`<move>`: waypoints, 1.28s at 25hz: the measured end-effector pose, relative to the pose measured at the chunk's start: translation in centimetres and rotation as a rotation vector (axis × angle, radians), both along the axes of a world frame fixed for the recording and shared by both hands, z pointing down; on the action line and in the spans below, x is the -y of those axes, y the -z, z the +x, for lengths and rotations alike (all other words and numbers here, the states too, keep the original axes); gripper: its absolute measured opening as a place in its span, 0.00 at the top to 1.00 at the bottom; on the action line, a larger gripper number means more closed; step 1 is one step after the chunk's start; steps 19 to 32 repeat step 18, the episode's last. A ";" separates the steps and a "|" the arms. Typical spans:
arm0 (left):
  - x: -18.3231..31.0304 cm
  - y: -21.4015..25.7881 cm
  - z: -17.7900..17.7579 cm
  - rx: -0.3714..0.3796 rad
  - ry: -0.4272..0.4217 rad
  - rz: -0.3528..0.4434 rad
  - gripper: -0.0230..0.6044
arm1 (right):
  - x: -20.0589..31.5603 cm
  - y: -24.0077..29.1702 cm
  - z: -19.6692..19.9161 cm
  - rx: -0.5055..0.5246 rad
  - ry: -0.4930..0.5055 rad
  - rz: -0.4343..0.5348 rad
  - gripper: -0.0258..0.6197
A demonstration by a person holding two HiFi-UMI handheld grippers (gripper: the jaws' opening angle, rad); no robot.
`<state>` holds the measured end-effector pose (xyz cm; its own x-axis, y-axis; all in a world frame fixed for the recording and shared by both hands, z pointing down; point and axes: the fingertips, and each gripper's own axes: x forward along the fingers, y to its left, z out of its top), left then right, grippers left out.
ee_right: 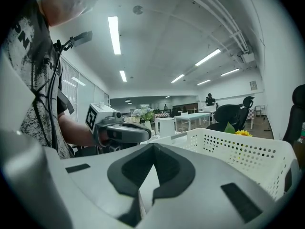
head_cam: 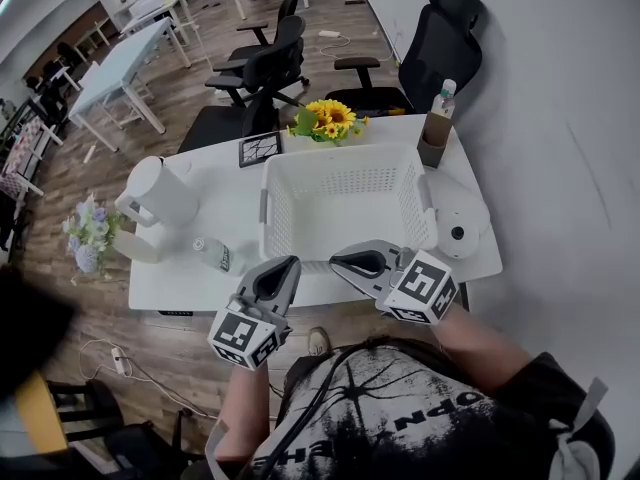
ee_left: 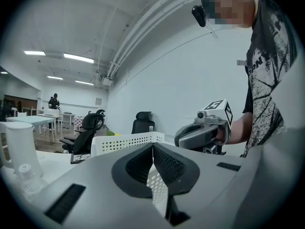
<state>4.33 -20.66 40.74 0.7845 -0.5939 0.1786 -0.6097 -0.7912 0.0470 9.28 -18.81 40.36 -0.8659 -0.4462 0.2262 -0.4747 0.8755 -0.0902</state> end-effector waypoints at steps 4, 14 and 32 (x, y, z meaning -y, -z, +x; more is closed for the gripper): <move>-0.1 -0.3 0.1 -0.001 0.010 -0.002 0.95 | -0.1 0.1 -0.2 0.006 0.020 0.002 0.93; -0.5 0.0 0.2 0.001 0.017 0.002 0.95 | 0.0 0.4 -0.2 0.020 0.020 -0.019 0.93; -0.6 0.1 -0.3 0.001 0.019 0.002 0.95 | 0.2 0.4 -0.6 0.022 0.006 -0.026 0.93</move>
